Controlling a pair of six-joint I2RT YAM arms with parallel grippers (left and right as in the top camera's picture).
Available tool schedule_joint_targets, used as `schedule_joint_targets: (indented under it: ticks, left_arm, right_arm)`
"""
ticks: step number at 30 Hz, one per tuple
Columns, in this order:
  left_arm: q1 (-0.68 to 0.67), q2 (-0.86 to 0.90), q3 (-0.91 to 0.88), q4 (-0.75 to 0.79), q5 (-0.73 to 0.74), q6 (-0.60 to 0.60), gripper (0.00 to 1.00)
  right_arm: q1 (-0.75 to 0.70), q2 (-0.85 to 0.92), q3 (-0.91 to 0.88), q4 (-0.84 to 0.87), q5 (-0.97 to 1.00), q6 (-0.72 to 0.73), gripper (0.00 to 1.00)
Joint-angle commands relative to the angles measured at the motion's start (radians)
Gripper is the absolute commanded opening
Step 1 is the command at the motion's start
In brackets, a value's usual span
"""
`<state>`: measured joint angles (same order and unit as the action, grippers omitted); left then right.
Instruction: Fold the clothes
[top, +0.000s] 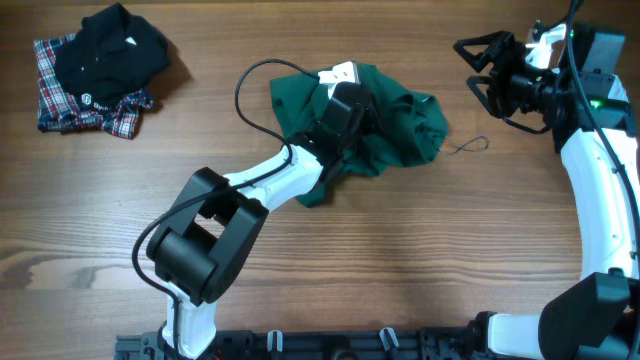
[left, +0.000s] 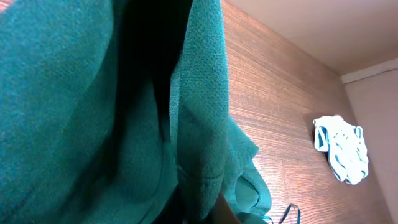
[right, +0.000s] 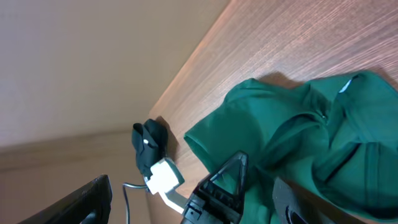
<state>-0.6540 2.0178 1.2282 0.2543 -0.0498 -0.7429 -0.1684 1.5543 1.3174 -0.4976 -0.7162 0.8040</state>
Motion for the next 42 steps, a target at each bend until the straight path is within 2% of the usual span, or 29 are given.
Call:
schedule_joint_targets:
  ticks: [1,4,10,18,22,29,36,39,42]
  left_arm:
    - [0.0,0.002,0.023,0.004,0.008,0.029,0.04]
    - [-0.012,-0.072,0.024,0.002,0.016,0.177,0.04]
    - [-0.023,-0.309,0.024,-0.071,0.001,0.31,0.04]
    - [-0.063,-0.539,0.025,-0.092,0.003,0.321,0.04]
    - [-0.069,-0.623,0.041,-0.093,-0.009,0.325,0.04]
    - [-0.069,-0.713,0.047,-0.095,-0.136,0.453,0.04]
    - [-0.068,-0.731,0.048,-0.095,-0.323,0.565,0.04]
    - [-0.068,-0.739,0.048,-0.094,-0.414,0.634,0.04]
    - [-0.068,-0.743,0.048,-0.093,-0.462,0.681,0.04]
  right_arm:
    - [-0.002,0.013,0.005,-0.015,0.029,-0.028,0.84]
    - [-0.002,0.013,0.005,-0.04,0.1,-0.041,0.87]
    - [-0.002,0.013,0.005,-0.042,0.127,-0.045,0.93]
    - [-0.002,0.013,0.005,-0.046,0.126,-0.045,0.93]
    - [-0.002,0.013,0.005,-0.085,0.125,-0.056,0.99]
    - [-0.002,0.013,0.005,-0.184,0.106,-0.082,1.0]
    - [-0.002,0.013,0.005,-0.307,-0.034,-0.231,1.0]
    - [-0.002,0.013,0.005,-0.365,-0.02,-0.321,0.99]
    - [-0.001,0.013,0.005,-0.442,0.091,-0.415,0.92]
